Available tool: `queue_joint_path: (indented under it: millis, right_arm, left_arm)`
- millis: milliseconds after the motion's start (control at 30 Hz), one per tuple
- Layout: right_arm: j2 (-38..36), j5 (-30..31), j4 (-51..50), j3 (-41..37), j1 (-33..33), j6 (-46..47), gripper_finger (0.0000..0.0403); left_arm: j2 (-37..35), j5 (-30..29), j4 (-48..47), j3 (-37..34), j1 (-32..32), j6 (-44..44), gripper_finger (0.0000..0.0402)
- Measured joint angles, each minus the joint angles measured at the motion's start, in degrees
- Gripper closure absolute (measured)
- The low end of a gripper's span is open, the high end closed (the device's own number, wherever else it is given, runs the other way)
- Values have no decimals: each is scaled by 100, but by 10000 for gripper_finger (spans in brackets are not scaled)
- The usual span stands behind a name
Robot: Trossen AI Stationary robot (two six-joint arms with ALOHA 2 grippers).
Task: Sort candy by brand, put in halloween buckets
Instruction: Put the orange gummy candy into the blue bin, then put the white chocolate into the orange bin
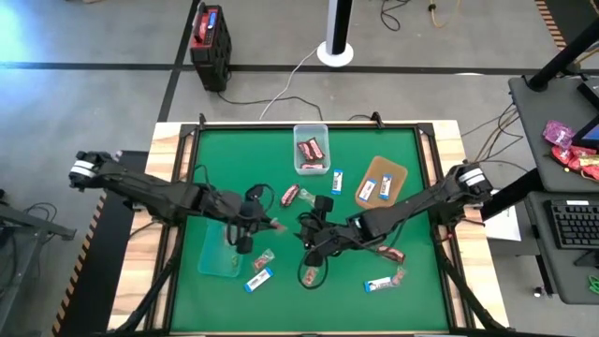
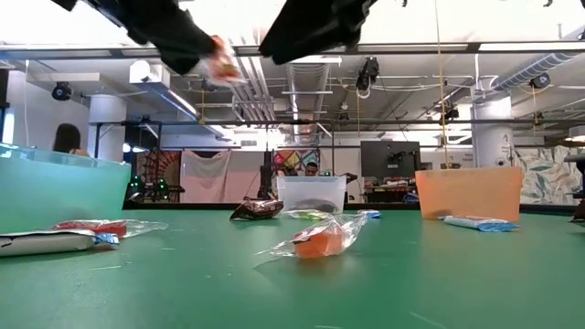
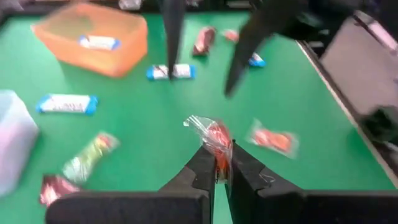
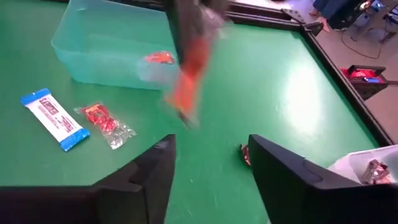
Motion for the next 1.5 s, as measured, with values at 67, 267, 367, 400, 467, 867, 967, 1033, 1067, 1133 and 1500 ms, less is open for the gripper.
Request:
queue_joint_path:
  millis: [67,267,367,400,467,867,967,1033,1067,1133,1500]
  right_arm:
    - [-90,2,-64,0,0,15,192]
    - [-211,2,-168,0,-17,29,173]
    - [-211,2,-182,-7,-26,70,170]
    - [-211,3,-177,-20,-26,101,170]
    - [-211,4,-175,-57,-26,150,170]
    - [-211,1,-201,-133,-26,379,170]
    - [-211,0,-203,-136,-26,429,170]
    - [-211,0,-203,-136,-26,431,170]
    - [-211,0,-203,-136,-26,432,170]
    - [-211,-2,-230,-136,-26,471,170]
    - [-215,-685,-1539,-127,-24,1710,170]
  left_arm:
    - [-222,235,-816,264,-28,-215,398]
    - [-414,790,-3747,1154,-380,-1229,398]
    - [-413,814,-4848,1331,-640,-1830,398]
    - [-412,833,-5109,1344,-714,-2005,398]
    - [-410,905,-5569,1322,-870,-2289,398]
    - [-392,902,-5514,815,-1059,-2903,353]
    - [-392,904,-5512,815,-1059,-2954,323]
    - [-392,904,-5512,815,-1059,-2954,302]
    - [-392,904,-5512,815,-1061,-2952,292]
    - [-392,902,-5512,815,-1059,-2909,274]
    - [-392,793,-5064,808,-1059,-2439,241]
